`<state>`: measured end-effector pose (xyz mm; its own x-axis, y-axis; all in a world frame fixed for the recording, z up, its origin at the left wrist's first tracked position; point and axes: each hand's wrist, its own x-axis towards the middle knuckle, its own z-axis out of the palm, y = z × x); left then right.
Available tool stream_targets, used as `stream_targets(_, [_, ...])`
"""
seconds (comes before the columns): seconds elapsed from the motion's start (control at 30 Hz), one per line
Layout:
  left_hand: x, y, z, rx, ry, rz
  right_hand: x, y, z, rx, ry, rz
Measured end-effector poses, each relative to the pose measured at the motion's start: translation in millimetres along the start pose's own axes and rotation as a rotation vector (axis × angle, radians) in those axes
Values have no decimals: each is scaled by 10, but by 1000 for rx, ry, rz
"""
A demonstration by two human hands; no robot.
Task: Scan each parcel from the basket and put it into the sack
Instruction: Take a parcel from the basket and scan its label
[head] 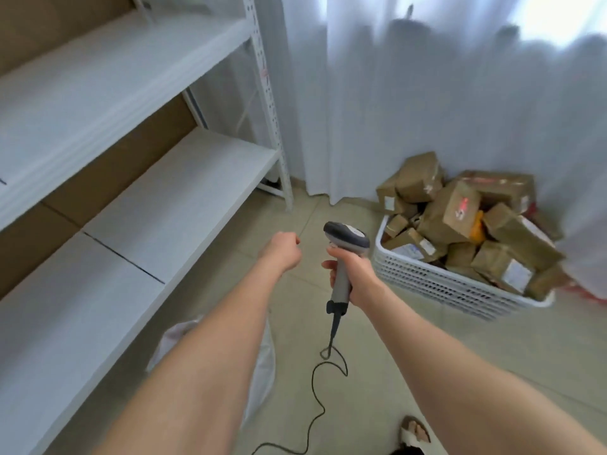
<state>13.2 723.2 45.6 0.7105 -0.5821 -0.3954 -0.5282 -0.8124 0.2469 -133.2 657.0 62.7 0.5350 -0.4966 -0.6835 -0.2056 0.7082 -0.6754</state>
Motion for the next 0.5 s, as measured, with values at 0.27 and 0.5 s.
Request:
stream_targets(0.27, [44,1906,-147,100,-2,170,-106,-1041,-1392,193,140,-41])
stream_targets(0.5, [216,3564,215,111,-69,275,-22,-1780,-2719,350,233,-38])
